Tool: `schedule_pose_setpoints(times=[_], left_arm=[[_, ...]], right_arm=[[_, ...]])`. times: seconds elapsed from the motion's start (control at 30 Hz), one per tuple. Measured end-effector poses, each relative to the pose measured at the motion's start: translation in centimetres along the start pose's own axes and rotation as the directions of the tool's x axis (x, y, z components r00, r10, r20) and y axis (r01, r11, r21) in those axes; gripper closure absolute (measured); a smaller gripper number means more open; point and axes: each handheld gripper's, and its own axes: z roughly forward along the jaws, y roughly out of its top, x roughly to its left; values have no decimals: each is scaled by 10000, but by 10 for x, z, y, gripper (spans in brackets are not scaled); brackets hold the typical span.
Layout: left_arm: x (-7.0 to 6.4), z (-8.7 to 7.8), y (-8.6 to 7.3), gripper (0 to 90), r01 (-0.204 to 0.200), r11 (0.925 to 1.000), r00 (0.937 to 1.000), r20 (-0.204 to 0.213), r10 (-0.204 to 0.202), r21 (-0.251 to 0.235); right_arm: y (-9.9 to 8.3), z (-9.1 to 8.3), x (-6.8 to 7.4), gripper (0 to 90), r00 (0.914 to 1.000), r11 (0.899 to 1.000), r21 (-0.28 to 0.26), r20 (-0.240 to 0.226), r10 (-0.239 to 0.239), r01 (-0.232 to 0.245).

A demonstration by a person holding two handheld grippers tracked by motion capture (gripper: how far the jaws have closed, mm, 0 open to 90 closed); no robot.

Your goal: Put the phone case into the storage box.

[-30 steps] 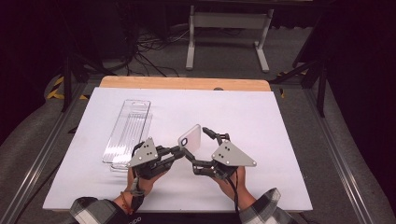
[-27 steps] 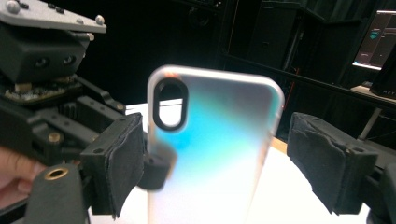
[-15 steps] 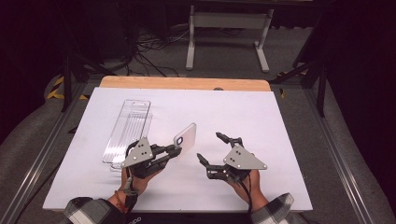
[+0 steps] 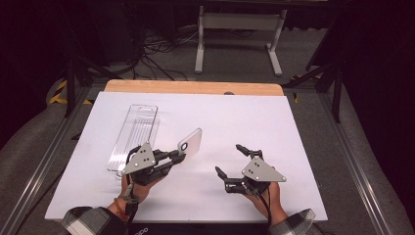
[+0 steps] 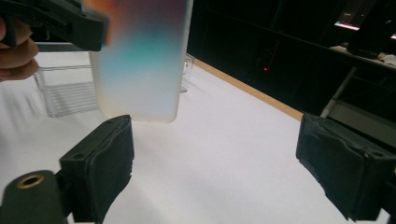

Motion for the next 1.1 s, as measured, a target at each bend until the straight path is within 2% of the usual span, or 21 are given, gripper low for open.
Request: schedule_pose_setpoints(times=[0.3, 0.37, 0.4, 0.43, 0.73, 0.77, 1.0, 1.1], left_arm=[[4, -7, 3, 817, -132, 9999, 9999, -43, 132, -28], [4, -8, 3, 817, -44, 10000, 10000, -34, 44, -43], [6, -9, 3, 817, -211, 9998, 9997, -106, 211, -50], [6, -9, 3, 816, -50, 10000, 10000, -76, 49, -67], [11, -16, 6, 817, -244, 9997, 9995, -191, 243, -72], [11, -17, 6, 817, -128, 9998, 9998, -183, 126, -117], [18, -29, 10, 817, -225, 9994, 9989, -409, 213, -280], [20, -32, 10, 818, -123, 9994, 9989, -449, 108, -332]], right_arm=[[-7, -4, -3, 103, 10000, 9998, 170, -6, 100, -100], [-9, -5, -4, 103, 9999, 9997, 213, 29, 134, -135], [-9, -5, -4, 103, 9999, 9996, 237, 39, 137, -138], [-10, -5, -4, 103, 9999, 9995, 291, 49, 105, -106], [-13, -5, -5, 117, 10000, 9989, 475, 68, 20, -24], [-13, -4, -5, 119, 10000, 9989, 477, 69, 5, -8], [-14, -5, -7, 125, 9999, 9989, 454, 103, 67, -72], [-15, -4, -8, 122, 9999, 9990, 438, 131, 86, -92]])
